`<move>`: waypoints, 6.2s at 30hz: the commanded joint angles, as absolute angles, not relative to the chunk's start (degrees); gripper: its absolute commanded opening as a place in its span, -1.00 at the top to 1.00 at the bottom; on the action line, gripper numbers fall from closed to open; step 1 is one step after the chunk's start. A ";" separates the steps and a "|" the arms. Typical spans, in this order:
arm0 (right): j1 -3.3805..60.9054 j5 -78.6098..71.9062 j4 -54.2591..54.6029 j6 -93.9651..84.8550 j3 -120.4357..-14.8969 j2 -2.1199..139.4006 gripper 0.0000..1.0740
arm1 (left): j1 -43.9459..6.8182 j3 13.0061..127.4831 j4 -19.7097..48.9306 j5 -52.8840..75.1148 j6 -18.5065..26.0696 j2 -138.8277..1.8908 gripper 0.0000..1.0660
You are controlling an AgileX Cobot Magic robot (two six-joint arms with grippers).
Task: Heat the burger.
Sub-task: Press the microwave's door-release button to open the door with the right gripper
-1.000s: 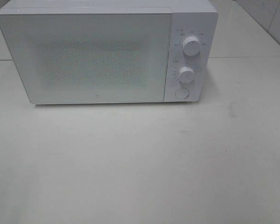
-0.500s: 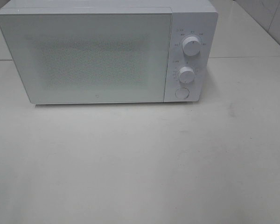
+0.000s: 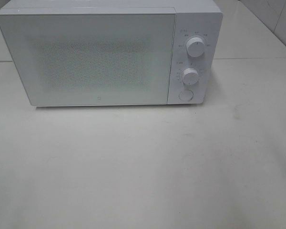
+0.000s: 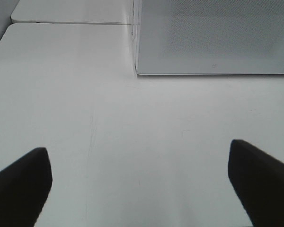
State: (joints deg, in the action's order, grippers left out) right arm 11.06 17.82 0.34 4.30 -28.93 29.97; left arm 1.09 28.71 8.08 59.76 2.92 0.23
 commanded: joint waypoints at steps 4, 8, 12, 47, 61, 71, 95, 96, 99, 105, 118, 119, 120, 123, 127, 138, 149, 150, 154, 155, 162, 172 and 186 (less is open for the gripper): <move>10.83 7.33 0.34 4.24 -28.71 38.50 -0.39 | 1.26 28.53 8.25 59.19 2.64 1.55 -0.78; 10.83 3.15 0.00 4.24 -28.71 42.40 -0.39 | 1.26 28.53 8.25 59.19 2.64 1.55 -0.78; 10.83 -5.27 0.00 4.24 -28.71 48.07 -0.39 | 1.26 28.53 8.25 59.19 2.64 1.55 -0.78; 28.30 -56.78 29.45 -13.81 -16.10 78.38 -0.39 | 1.26 28.53 8.25 59.19 2.64 1.55 -0.78; 42.63 -65.89 44.86 -13.81 -16.79 90.87 -0.39 | 1.26 28.53 8.25 59.19 2.64 1.55 -0.78; 44.86 -67.04 46.07 -12.09 -16.79 94.31 -0.39 | 1.26 28.53 8.25 59.19 2.64 1.55 -0.78; 44.86 -65.37 46.01 55.63 -16.79 94.37 -0.12 | 1.26 28.53 8.25 59.19 2.64 1.55 -0.78; 44.86 -63.71 46.01 60.45 -16.79 94.37 -0.01 | 1.26 28.53 8.25 59.19 2.64 1.55 -0.78; 44.86 -60.50 46.01 68.93 -16.79 94.37 0.25 | 1.26 28.53 8.25 59.19 2.64 1.55 -0.78; 44.86 -57.70 46.98 74.66 -16.79 94.37 0.95 | 1.26 28.53 8.25 59.19 2.64 1.55 -0.78; 44.40 -57.87 47.33 73.51 -18.85 97.75 0.97 | 1.26 28.53 8.25 59.19 2.64 1.55 -0.78; 43.83 -57.81 47.04 73.51 -19.48 98.55 0.97 | 1.26 28.53 8.25 59.19 2.64 1.55 -0.78; 43.83 -57.81 47.04 73.51 -19.48 98.55 0.97 | 1.26 28.53 8.25 59.19 2.64 1.55 -0.78; 41.71 -56.32 45.38 73.45 -22.98 100.55 0.97 | 1.26 28.53 8.25 59.19 2.64 1.55 -0.78; 38.56 -53.80 41.48 73.40 -27.33 102.62 0.97 | 1.26 28.53 8.25 59.19 2.64 1.55 -0.78; 35.47 -51.45 39.25 73.63 -36.33 109.49 0.98 | 1.26 28.53 8.25 59.19 2.64 1.55 -0.78; 35.29 -51.39 39.30 75.57 -41.31 114.65 0.99 | 1.26 28.53 8.25 59.19 2.64 1.55 -0.78; 35.29 -51.39 39.30 75.57 -41.31 114.65 0.99 | 1.26 28.53 8.25 59.19 2.64 1.55 -0.78; 33.23 -50.08 38.67 75.40 -43.77 115.57 0.99 | 1.26 28.53 8.25 59.19 2.64 1.55 -0.78; 33.23 -50.08 38.67 75.40 -43.77 115.57 0.99 | 1.26 28.53 8.25 59.19 2.64 1.55 -0.78; 31.97 -48.59 39.08 74.77 -46.64 117.80 0.99 | 1.26 28.53 8.25 59.19 2.64 1.55 -0.78; 31.97 -48.13 39.19 74.26 -48.82 120.03 0.99 | 1.26 28.53 8.25 59.19 2.64 1.55 -0.78; 31.97 -52.14 41.31 73.28 -52.31 123.36 0.99 | 1.26 28.53 8.25 59.19 2.64 1.55 -0.78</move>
State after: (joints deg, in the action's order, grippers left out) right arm 32.31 -49.50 41.94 74.60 -51.05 123.47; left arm 1.09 28.71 8.08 59.76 2.92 0.23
